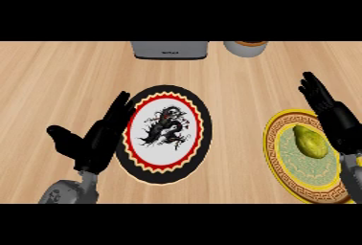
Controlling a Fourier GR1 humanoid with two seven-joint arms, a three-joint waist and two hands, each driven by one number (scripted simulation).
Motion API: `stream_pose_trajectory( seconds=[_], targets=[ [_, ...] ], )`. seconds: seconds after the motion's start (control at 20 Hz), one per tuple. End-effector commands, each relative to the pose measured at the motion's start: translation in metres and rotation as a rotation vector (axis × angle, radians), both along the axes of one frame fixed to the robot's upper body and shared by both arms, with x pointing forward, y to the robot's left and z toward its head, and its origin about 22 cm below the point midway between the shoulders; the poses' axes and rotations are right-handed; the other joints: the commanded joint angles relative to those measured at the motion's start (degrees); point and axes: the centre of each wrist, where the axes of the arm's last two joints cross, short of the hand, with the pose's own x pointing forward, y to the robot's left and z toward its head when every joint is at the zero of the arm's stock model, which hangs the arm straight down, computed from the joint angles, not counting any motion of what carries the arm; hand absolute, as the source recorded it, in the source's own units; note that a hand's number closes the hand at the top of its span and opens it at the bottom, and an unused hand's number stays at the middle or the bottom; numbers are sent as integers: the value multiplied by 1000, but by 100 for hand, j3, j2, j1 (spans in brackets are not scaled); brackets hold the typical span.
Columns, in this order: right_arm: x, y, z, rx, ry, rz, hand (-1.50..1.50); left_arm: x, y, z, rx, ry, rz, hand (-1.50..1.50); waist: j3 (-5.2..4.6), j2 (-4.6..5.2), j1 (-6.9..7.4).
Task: Pick the pear from the plate and place it in the plate
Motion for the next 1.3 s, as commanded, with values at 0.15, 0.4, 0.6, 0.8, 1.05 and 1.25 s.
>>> stream_pose_trajectory(
  seconds=[0.15,0.4,0.6,0.8,1.05,1.25],
  targets=[
    [28,7,5,568,165,27,-150,26,43,26,267,-141,109,0,-2,104,24],
    [29,-19,41,-138,84,249,150,32,53,25,401,-164,130,0,-26,140,81],
    [18,-6,-39,525,346,124,-150,42,57,22,430,-153,174,0,-26,123,-99],
    [11,-44,-28,361,277,123,-150,58,50,21,429,-149,169,0,-34,76,-104],
    [6,-88,-28,205,181,21,-150,48,65,36,428,-147,160,0,-29,80,-44],
    [4,-155,22,147,190,21,-150,52,65,22,418,-143,176,0,-28,102,-34]
  ],
)
